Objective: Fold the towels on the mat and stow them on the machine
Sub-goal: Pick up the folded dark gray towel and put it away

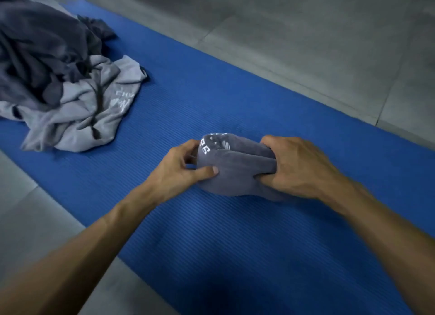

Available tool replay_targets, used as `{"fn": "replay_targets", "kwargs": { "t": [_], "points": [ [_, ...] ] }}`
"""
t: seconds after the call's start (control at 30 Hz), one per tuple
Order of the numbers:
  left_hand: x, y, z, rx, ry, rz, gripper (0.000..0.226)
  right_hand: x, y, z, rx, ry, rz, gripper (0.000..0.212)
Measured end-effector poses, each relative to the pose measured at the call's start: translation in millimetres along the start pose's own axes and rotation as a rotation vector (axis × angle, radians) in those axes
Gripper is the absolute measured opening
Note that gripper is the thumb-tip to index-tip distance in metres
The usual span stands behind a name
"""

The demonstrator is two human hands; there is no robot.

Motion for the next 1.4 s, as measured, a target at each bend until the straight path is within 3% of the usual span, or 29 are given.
{"fn": "replay_targets", "kwargs": {
  "t": [0.13, 0.27, 0.37, 0.53, 0.83, 1.17, 1.4],
  "points": [
    [2.1, 1.7, -9.2, 0.032, 0.124, 0.260, 0.040, 4.9, -6.0, -22.2, -0.171, 0.041, -0.063, 0.032],
    [5.6, 54.6, -42.3, -0.079, 0.133, 0.527, 0.018, 35.0, -29.0, -59.6, -0.352, 0.099, -0.057, 0.036],
    [18.1, 131.4, -77.4, -0.118, -0.019, 0.614, 0.020, 106.4, -57.9, -94.3, -0.504, 0.090, -0.017, 0.039],
    [31.3, 209.6, -114.2, -0.195, -0.106, 0.703, 0.022, 188.2, -95.4, -132.7, -0.578, 0.153, 0.008, 0.039],
    [6.8, 416.0, -199.0, -0.317, -0.129, 0.764, 0.020, 388.0, -115.9, -232.3, -0.767, 0.330, 0.053, 0.043],
    [-80.2, 601.7, -355.1, -0.230, -0.022, 0.827, 0.022, 583.6, -73.2, -391.9, -0.736, 0.383, 0.090, 0.039],
    [-130.0, 719.7, -406.6, -0.172, 0.013, 0.820, 0.024, 722.5, -37.7, -451.2, -0.719, 0.417, 0.070, 0.033]
  ]
}}
Point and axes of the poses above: each hand's wrist, its own z-axis towards the middle knuckle, its own x-axis out of the back of the hand, y = z × x, the point moved 4 cm from there along z, towards the middle knuckle, and after that the axes turned 13 degrees about y, right-handed, at the moved point
